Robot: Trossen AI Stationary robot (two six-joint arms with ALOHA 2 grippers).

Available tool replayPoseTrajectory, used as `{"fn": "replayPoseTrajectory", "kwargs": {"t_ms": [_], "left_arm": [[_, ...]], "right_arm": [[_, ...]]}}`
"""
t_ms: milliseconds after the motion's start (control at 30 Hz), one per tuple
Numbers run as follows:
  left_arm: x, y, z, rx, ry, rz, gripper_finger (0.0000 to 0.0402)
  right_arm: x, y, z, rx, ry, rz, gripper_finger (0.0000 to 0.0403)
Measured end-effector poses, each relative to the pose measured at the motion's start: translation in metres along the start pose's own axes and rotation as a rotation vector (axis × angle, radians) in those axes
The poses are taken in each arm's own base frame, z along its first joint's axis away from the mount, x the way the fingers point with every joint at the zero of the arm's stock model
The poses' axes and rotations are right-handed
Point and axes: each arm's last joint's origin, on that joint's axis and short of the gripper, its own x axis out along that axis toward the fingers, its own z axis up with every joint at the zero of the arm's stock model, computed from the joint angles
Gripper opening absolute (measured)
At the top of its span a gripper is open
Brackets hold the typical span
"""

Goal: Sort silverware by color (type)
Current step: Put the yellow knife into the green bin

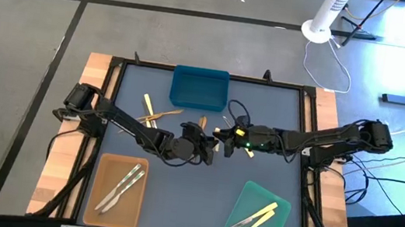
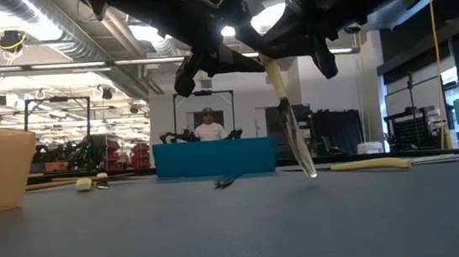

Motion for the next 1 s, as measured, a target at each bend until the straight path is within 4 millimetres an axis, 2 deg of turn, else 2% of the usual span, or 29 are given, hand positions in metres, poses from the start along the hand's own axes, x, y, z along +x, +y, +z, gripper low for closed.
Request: {"fn": "replayPoseTrajectory", "kwargs": {"t_ms": [200,367,567,767,1000], "left_arm": [[0.000,-0.001,-0.001,0.000,0.027,-0.021,0.0102],[-0.002,-0.004,-0.001,-0.010,0.058,-0.064,0.0102],[-0.013,-0.012,0.001,-0.009,0.079,-0.105,0.0103],[-0.021,-0.018,0.001,0.044,0.105,-0.152,0.0103],[-0.026,-0.021,-0.003,0.067,0.114,-0.168,0.0103]], "right_arm": [[-0.001,0.000,0.000,0.000,0.021,0.021,0.0015],[-0.012,0.004,0.007,0.005,0.017,0.054,0.0015],[-0.046,0.008,0.026,0.035,-0.005,0.085,0.0015],[-0.085,0.011,0.040,0.166,0.022,0.173,0.0015],[-0.125,0.032,0.033,0.316,0.070,0.316,0.0015]]}}
